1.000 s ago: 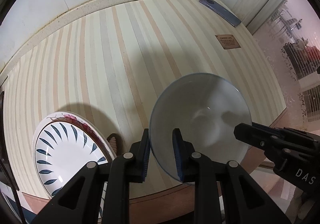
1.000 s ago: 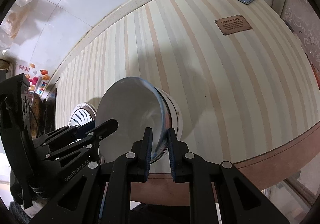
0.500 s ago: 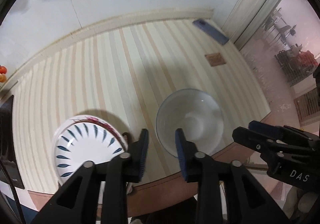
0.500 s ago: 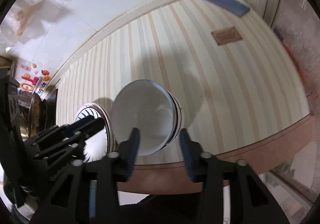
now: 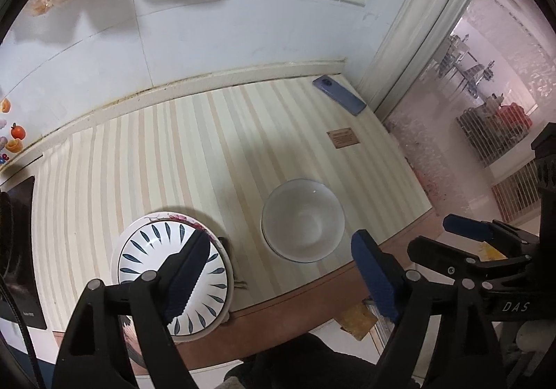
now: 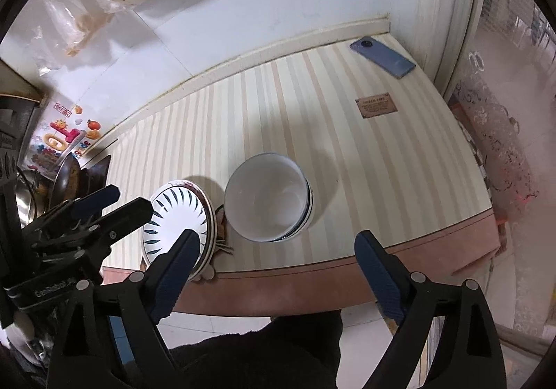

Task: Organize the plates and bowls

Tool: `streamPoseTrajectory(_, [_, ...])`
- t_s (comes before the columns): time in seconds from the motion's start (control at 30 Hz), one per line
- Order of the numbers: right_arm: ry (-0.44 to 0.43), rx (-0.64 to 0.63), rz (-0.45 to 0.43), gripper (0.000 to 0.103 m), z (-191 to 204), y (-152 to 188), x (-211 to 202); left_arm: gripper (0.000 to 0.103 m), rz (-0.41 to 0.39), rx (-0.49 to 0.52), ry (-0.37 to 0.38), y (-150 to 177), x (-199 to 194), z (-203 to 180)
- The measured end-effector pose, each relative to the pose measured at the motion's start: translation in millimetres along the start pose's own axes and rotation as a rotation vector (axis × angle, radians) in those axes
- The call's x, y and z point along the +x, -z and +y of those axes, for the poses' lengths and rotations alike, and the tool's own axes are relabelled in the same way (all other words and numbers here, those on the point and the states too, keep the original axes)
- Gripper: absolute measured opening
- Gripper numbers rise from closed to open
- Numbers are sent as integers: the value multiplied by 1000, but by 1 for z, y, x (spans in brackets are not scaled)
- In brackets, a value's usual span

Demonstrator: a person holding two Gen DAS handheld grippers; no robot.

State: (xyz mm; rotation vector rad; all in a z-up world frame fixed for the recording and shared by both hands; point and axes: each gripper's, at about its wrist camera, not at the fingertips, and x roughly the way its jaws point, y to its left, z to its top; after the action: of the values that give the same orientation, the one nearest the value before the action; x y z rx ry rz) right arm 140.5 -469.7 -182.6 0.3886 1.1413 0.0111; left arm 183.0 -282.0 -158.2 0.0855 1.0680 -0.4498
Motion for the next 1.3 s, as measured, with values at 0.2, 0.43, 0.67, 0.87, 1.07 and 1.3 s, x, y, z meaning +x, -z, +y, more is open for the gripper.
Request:
streamPoseTrajectory(0.2, [-23, 31, 4, 95, -8, -3, 1, 83, 19, -10, -2, -3, 9, 0])
streamPoseTrajectory(0.43, [-42, 82, 62, 95, -33, -15, 52, 83, 104, -22, 0, -11, 67, 8])
streamPoseTrajectory(0.67, [-113, 180, 167, 95, -69, -19, 128, 83, 234, -26, 12, -19, 143, 18])
streamPoseTrajectory(0.87, [-169, 232, 250, 95, -90, -17, 186, 84, 321, -37, 58, -22, 187, 27])
streamPoseTrajectory(1.07, [-283, 278, 322, 95, -96, -10, 232, 85, 395, -60, 108, -22, 213, 33])
streamPoseTrajectory(1.3, [-371, 321, 353, 95, -102, -3, 258, 83, 467, -115, 137, -15, 235, 40])
